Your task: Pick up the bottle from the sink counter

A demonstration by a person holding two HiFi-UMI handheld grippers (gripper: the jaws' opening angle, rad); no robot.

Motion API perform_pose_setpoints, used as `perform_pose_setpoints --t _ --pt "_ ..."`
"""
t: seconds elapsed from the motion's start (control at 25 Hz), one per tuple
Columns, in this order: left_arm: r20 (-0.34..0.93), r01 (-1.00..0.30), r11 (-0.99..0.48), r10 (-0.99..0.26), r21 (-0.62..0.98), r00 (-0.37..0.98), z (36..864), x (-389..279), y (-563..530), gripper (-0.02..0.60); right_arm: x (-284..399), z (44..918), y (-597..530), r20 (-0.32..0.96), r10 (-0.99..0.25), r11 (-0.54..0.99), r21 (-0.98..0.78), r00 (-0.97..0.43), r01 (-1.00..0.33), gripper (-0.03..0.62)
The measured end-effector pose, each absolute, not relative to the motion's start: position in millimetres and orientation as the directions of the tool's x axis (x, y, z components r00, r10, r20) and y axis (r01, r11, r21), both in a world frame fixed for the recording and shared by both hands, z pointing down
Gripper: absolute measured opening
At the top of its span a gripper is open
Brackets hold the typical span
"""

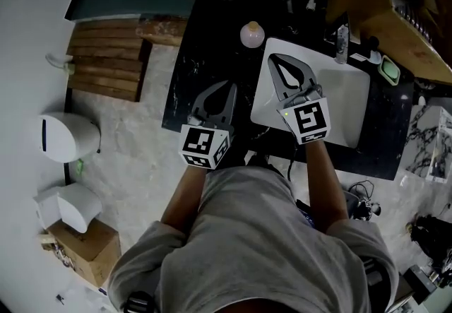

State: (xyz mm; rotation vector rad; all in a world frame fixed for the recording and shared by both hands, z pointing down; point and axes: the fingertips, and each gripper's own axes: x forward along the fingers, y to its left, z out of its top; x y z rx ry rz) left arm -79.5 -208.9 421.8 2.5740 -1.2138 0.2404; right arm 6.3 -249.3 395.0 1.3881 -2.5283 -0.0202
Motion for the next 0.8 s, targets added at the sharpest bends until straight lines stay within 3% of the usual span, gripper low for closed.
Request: perform_pose_setpoints --t 0.8 --pt "0.34 -0.714 -0.656 -0.632 0.244 0.697 473.6 -87.6 -292.0 0.011 -6.3 462.7 -318.7 0.284 -0.859 0.471 0.115 -0.425 -0.875 0.009"
